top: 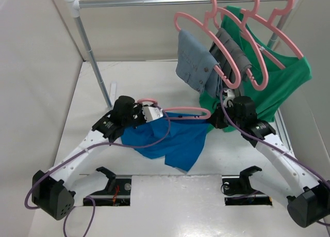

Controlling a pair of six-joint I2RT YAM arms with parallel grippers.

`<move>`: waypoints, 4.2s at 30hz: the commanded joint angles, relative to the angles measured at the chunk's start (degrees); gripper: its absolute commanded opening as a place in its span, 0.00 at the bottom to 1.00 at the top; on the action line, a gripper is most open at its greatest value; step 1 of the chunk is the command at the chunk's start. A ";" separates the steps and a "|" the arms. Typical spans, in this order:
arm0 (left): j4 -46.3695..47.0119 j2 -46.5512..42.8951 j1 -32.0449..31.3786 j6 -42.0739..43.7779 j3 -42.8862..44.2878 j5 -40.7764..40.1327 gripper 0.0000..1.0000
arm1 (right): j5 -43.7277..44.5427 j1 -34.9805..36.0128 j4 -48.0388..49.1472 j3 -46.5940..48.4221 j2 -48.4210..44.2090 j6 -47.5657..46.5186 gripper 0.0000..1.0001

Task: Place the t-shirt on the hanger
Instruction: Place tshirt on hanger

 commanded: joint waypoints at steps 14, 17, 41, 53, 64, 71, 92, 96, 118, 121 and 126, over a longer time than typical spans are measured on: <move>-8.59 3.81 3.84 5.69 -1.00 -16.37 0.00 | 14.82 -3.12 -16.01 8.04 -3.67 -8.15 0.00; -8.58 5.13 1.55 6.47 -0.47 -18.21 0.00 | 13.15 1.18 -13.99 8.57 -3.68 -8.68 0.00; -15.71 5.41 -14.28 3.58 10.79 2.17 0.00 | 6.74 25.28 1.32 9.01 6.08 -14.11 0.44; -14.56 2.86 -14.28 6.65 9.64 9.12 0.00 | 2.51 31.87 4.55 8.48 2.73 -24.32 0.60; -15.09 -0.22 -14.28 4.55 9.64 14.30 0.00 | 3.04 32.67 15.27 4.36 8.80 -29.07 0.59; -14.47 -0.75 -11.47 0.86 9.64 19.48 0.00 | 5.94 32.67 21.00 1.36 9.33 -29.68 0.50; -14.82 -0.76 -10.94 0.33 13.68 31.18 0.00 | -3.19 32.67 16.95 -2.86 -6.32 -30.83 0.58; -14.82 -0.75 -10.94 -0.20 14.21 30.65 0.00 | -3.47 32.67 16.95 -3.38 -6.32 -30.22 0.51; -23.08 11.63 11.99 11.04 27.56 33.28 0.38 | 8.40 32.67 -6.15 3.03 -18.71 -19.93 0.00; -23.09 12.78 14.11 11.84 28.88 33.91 0.62 | 8.40 32.67 -8.09 5.40 -18.18 -19.40 0.00; -25.35 11.73 16.39 15.67 28.89 35.92 1.00 | 9.10 32.67 -9.77 8.65 -15.20 -18.79 0.00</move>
